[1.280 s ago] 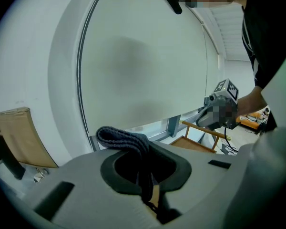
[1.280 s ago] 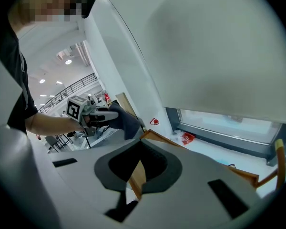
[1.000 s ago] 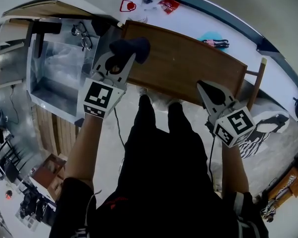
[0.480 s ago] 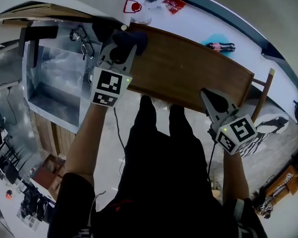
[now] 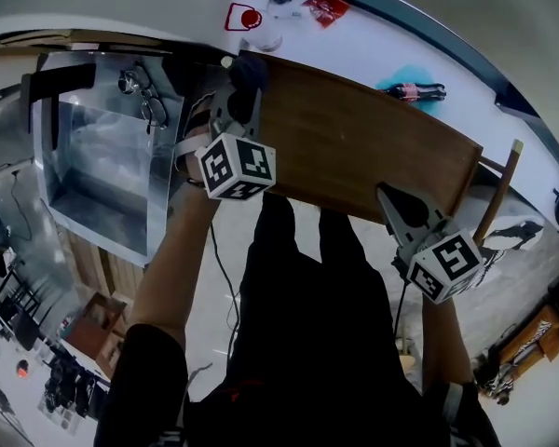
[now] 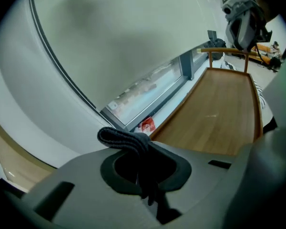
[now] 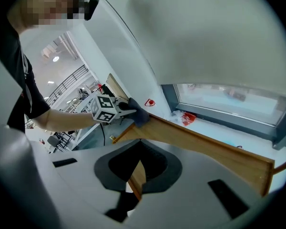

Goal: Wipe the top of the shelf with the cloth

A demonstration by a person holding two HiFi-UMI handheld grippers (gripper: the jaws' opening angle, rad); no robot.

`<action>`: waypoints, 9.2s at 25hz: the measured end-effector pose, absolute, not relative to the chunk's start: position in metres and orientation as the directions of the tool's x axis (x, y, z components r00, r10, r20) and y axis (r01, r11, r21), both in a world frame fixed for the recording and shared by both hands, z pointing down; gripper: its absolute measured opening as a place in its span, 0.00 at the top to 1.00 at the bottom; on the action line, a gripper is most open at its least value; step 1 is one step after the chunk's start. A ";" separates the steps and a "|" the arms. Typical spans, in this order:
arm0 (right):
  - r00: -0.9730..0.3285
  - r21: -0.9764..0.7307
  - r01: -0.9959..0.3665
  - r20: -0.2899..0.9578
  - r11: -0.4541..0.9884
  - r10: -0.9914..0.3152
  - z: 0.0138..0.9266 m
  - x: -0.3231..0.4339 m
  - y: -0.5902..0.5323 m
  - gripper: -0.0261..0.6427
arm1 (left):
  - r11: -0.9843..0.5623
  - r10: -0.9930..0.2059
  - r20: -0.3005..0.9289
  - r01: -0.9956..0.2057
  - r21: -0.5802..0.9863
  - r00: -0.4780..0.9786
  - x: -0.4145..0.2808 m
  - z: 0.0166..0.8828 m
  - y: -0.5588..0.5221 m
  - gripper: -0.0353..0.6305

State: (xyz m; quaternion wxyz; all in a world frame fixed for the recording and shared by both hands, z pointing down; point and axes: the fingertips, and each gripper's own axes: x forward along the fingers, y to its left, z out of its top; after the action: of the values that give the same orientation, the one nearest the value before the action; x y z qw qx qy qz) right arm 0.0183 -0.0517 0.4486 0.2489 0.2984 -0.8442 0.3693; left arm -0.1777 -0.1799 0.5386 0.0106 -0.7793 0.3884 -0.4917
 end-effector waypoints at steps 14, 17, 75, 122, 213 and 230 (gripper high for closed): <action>-0.675 -0.504 -0.721 0.666 0.475 -0.318 0.478 0.048 -0.034 0.95 | -0.752 -0.490 0.822 -0.618 -0.229 0.291 -0.137 0.606 -0.174 0.89; -0.677 -0.519 -0.725 0.658 0.453 -0.329 0.479 0.052 -0.031 0.95 | -0.775 -0.459 0.830 -0.600 -0.200 0.316 -0.127 0.619 -0.168 0.89; -0.572 -0.576 -0.792 0.585 0.203 -0.574 0.464 0.248 0.054 0.95 | -0.980 -0.107 0.819 -0.198 0.008 0.563 0.240 0.644 -0.077 0.89; -0.623 -0.502 -0.777 0.523 0.380 -0.582 0.403 0.160 0.015 0.95 | -0.929 -0.289 0.634 -0.371 -0.003 0.718 0.111 0.474 -0.096 0.89; -0.573 -0.557 -0.797 0.574 0.233 -0.585 0.448 0.203 0.080 0.96 | -0.980 -0.036 0.887 -0.189 0.059 0.460 0.139 0.648 -0.014 0.89; -0.507 -0.569 -0.811 0.569 0.136 -0.648 0.452 0.264 0.105 0.95 | -0.993 0.096 0.863 -0.014 0.119 0.496 0.249 0.643 0.028 0.89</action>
State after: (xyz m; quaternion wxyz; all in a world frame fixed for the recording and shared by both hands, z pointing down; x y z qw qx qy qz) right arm 0.2642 0.1053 0.4515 0.0927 0.4877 -0.7478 0.4409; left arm 0.2490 0.0285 0.6433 -0.0551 -0.8632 -0.0237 -0.5012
